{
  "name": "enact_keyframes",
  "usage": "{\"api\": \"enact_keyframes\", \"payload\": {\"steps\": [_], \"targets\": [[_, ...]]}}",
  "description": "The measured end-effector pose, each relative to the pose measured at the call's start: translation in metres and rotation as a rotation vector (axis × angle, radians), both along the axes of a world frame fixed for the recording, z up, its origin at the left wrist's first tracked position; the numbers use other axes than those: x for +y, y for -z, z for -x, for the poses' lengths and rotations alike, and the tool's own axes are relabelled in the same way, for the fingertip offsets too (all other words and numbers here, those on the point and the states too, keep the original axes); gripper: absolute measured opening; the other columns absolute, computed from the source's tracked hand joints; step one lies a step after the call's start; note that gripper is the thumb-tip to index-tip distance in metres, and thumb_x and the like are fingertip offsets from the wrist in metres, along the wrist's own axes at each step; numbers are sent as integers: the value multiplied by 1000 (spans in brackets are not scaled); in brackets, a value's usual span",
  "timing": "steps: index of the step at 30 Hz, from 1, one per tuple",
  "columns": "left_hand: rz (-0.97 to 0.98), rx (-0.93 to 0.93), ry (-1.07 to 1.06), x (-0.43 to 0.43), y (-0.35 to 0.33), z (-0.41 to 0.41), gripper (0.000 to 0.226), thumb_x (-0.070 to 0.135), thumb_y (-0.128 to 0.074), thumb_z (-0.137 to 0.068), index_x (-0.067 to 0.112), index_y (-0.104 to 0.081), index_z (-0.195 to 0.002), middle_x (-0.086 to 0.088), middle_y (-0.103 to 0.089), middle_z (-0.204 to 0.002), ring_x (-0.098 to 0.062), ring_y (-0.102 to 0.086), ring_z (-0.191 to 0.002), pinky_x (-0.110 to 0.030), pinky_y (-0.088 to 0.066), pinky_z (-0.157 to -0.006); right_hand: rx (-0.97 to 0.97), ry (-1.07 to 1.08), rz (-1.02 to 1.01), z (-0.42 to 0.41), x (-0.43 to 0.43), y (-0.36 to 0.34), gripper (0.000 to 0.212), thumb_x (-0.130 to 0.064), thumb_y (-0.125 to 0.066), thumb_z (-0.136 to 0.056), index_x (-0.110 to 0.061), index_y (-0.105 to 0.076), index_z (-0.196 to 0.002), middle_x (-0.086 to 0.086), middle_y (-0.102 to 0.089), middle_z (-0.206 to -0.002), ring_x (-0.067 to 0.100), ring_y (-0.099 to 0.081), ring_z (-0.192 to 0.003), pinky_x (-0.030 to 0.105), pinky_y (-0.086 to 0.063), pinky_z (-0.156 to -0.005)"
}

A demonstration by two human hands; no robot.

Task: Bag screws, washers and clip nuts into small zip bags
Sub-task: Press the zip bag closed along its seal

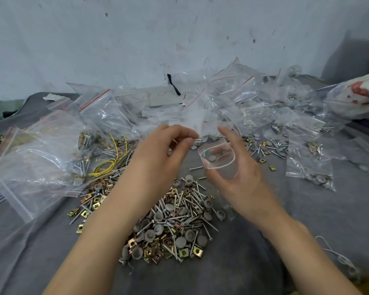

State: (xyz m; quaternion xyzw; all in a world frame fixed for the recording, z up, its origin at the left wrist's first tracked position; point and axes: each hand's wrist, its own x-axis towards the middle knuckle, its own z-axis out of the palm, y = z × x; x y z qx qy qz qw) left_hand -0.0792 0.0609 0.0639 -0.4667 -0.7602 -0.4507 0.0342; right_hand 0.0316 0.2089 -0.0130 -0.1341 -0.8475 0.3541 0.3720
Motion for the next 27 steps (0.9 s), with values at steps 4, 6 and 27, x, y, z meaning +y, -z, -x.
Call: {"api": "enact_keyframes", "payload": {"steps": [4, 6, 27], "targets": [[58, 47, 103, 9, -6, -13, 20, 18, -59, -97, 33, -71, -105, 13, -59, -98, 2, -56, -88, -6, -38, -73, 7, -34, 17, -2, -3, 1, 79, -56, -63, -82, -51, -23, -151, -36, -52, -119, -13, -51, -116, 2, -36, -91], [78, 65, 128, 12, -4, -17, 20, 17, -60, -96, 31, -70, -108, 13, -62, -98, 2, -58, -90, -6, -38, -74, 7, -51, 21, -2, -3, 1, 81, -53, -63, -82, -51, -22, -152, -51, -43, -124, -25, -42, -118, -4, -29, -92], [724, 242, 142, 8, 48, -5, 25, 31, -46, -102, 29, -61, -122, 4, -58, -120, -17, -53, -115, -38, -43, -101, 30, -22, 66, -6, 2, 0, 74, -53, -59, -84, -63, -22, -146, -22, -63, -114, -1, -59, -105, 19, -41, -85]]}}
